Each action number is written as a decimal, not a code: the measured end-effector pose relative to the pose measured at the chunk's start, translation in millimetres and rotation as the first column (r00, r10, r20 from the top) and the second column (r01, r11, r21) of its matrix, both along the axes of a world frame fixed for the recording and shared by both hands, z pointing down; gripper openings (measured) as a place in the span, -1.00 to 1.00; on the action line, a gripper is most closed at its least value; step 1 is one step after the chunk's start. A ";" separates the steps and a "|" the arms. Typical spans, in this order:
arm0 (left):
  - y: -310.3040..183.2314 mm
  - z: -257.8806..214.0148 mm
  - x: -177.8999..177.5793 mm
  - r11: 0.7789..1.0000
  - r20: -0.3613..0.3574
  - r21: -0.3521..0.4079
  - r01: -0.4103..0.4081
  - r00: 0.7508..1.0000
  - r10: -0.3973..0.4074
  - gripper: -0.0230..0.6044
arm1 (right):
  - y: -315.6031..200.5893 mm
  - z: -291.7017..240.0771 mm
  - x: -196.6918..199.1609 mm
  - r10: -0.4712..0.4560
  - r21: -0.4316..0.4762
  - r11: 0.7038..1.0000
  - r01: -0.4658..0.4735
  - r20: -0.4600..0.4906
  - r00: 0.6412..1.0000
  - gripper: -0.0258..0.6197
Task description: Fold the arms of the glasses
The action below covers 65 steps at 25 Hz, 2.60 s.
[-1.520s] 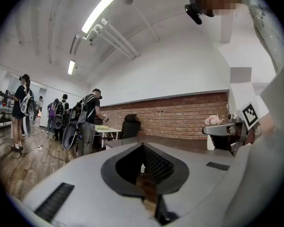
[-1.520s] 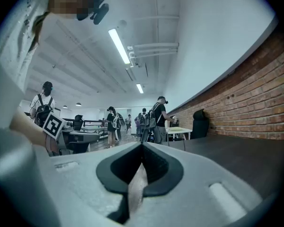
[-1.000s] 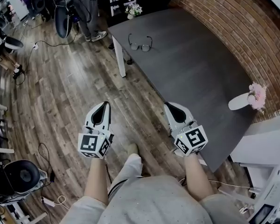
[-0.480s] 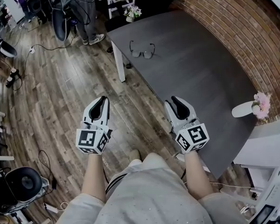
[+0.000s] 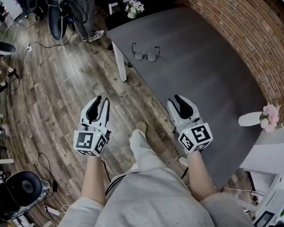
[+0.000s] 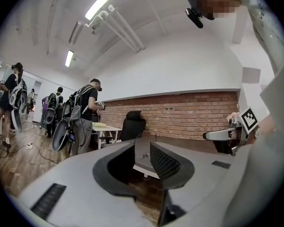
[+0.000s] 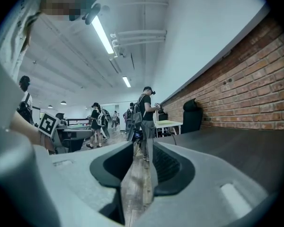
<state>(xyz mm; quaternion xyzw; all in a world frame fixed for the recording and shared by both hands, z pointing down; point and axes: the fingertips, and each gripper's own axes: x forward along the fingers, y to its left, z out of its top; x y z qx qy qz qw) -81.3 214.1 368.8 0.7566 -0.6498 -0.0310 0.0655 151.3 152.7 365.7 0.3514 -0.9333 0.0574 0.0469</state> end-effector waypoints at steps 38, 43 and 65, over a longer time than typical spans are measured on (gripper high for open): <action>-293.6 74.4 -6.0 0.956 0.001 -0.136 -0.259 0.965 0.262 -0.52 | -255.8 66.9 -77.6 0.008 -0.105 0.994 -0.016 -0.078 0.997 -0.48; -312.8 84.2 -1.5 0.940 0.018 -0.163 -0.300 0.952 0.307 -0.52 | -265.0 77.6 -79.3 0.018 -0.121 0.992 -0.027 -0.081 0.997 -0.48; -350.5 103.8 15.8 0.897 0.005 -0.145 -0.417 0.907 0.422 -0.53 | -288.6 99.0 -97.9 0.054 -0.111 0.992 -0.066 -0.107 0.993 -0.54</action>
